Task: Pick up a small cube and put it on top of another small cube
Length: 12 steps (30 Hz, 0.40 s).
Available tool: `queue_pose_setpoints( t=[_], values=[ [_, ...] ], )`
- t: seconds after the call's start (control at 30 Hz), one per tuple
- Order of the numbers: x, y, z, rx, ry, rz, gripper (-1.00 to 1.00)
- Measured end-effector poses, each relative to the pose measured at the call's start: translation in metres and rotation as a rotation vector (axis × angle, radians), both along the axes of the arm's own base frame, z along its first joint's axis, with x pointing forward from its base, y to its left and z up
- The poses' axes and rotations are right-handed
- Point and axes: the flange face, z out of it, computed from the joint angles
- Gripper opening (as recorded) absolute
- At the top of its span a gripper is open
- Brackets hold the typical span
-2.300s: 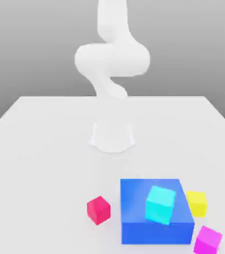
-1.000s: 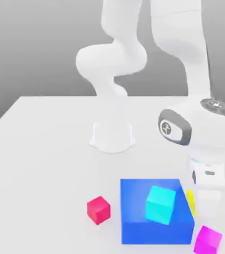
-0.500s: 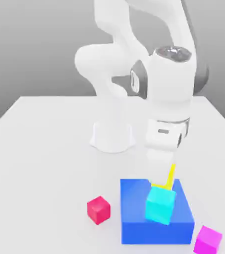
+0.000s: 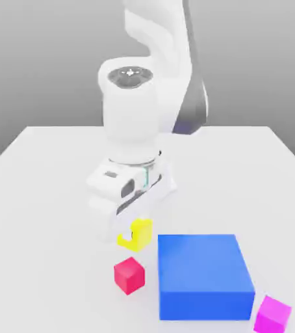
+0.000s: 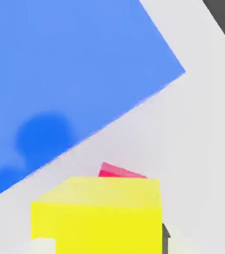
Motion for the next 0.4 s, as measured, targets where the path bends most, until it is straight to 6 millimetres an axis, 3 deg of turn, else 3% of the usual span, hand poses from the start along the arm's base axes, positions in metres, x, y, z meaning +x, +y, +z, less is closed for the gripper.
queue_pose_setpoints(
  t=[0.4],
  values=[
    [-0.001,0.002,-0.052,0.036,0.029,-0.005,-1.0]
  ],
)
